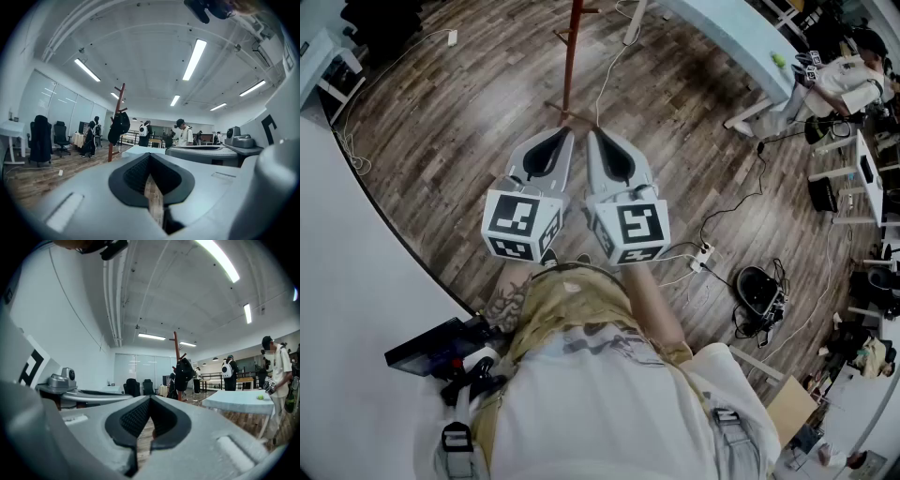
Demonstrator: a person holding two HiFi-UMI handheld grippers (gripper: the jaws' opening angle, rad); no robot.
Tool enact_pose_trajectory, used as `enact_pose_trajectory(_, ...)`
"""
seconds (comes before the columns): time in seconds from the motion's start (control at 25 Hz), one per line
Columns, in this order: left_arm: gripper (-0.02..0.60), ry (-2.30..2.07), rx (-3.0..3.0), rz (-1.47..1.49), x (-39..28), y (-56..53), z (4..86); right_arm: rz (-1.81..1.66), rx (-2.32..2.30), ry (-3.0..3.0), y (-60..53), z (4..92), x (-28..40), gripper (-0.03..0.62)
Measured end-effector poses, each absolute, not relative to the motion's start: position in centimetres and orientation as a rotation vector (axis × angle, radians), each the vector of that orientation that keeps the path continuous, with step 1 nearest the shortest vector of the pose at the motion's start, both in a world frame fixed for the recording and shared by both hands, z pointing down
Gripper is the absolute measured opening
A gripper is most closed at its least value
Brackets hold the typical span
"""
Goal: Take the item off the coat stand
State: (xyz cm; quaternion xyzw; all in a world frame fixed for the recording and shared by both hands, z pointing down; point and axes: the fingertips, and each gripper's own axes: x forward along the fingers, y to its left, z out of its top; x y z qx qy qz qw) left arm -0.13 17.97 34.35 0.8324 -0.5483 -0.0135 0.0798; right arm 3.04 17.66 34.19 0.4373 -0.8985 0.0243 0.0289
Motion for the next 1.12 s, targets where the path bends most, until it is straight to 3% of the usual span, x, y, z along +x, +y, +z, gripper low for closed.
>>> enact_pose_trajectory(0.68,0.002,-1.638,2.324,-0.028,-7.5,17.1,40.7,0.154,1.517,-2.673,14.8,38.1,3.0,-0.003)
enact_pose_trajectory(1.12,0.002,-1.748,2.269,-0.017,-9.7,9.0,41.2,0.138,1.514,-2.718,5.4,38.3,2.9,-0.003)
